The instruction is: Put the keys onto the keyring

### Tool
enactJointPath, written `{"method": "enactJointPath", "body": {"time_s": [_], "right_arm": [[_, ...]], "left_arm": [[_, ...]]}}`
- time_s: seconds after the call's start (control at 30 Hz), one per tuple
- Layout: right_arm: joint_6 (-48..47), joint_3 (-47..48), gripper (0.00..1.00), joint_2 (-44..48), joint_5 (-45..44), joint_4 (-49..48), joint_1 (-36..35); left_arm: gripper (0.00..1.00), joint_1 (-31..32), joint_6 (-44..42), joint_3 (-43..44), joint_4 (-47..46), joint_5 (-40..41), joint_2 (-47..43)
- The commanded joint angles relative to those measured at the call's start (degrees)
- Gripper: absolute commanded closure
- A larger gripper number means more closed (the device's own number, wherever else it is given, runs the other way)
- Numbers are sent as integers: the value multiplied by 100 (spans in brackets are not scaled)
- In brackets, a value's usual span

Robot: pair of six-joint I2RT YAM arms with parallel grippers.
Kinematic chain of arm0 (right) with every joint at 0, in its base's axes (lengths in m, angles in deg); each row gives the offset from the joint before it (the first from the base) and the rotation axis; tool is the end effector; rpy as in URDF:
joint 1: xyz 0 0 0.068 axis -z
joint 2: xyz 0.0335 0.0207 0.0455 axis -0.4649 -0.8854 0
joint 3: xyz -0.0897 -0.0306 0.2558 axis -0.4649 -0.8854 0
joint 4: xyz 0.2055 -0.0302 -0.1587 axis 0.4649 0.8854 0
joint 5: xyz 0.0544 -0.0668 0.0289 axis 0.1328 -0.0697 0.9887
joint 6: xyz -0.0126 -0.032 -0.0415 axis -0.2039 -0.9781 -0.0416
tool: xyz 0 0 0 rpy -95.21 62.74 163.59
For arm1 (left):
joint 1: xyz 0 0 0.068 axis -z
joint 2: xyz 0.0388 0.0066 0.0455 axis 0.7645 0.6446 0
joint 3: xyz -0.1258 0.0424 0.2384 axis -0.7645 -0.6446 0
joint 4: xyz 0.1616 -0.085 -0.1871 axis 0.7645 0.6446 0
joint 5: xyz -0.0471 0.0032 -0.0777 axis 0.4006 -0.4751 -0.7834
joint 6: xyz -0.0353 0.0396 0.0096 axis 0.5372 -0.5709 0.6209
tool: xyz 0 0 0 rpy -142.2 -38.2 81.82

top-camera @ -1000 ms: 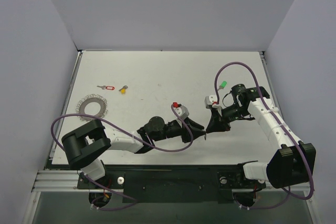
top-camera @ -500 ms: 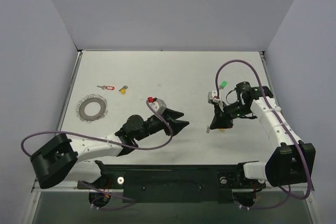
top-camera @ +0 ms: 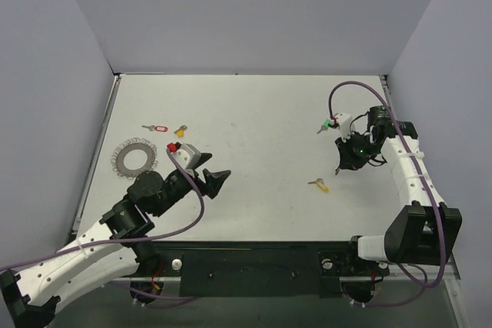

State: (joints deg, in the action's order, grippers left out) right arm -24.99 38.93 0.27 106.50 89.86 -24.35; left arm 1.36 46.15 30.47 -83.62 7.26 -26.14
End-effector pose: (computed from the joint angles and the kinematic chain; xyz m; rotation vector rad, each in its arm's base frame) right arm 0.2596 0.0041 0.2805 -1.0149 2.1917 0.3803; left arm 0.1099 -0.1321 0.3132 0.5139 1.5656 -0.7615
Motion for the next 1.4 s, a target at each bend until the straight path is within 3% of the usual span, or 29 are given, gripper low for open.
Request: {"method": "enactJointPath", "body": {"time_s": [0.0,0.33,0.6,0.83,1.37], "right_arm": [[299,402,100,-330,-1157,278,218],[272,1456,100,-1929,-2090,1034,201],[448,2213,100,-3335,-2521,1174,-300],[624,2863,100,-4065,-2829,1192,-994],[615,3391,100,-4717,-2856,1262,-1223]], "left_arm": [[17,-24,-894,-136,1317,801,-568],[17,-42,-1193,-181,1423,564,-745],[17,-139,-1246,-199,1379,371,-728],[18,-288,-1255,-216,1353,283,-684],[17,-438,-1237,-243,1265,107,-508]]}}
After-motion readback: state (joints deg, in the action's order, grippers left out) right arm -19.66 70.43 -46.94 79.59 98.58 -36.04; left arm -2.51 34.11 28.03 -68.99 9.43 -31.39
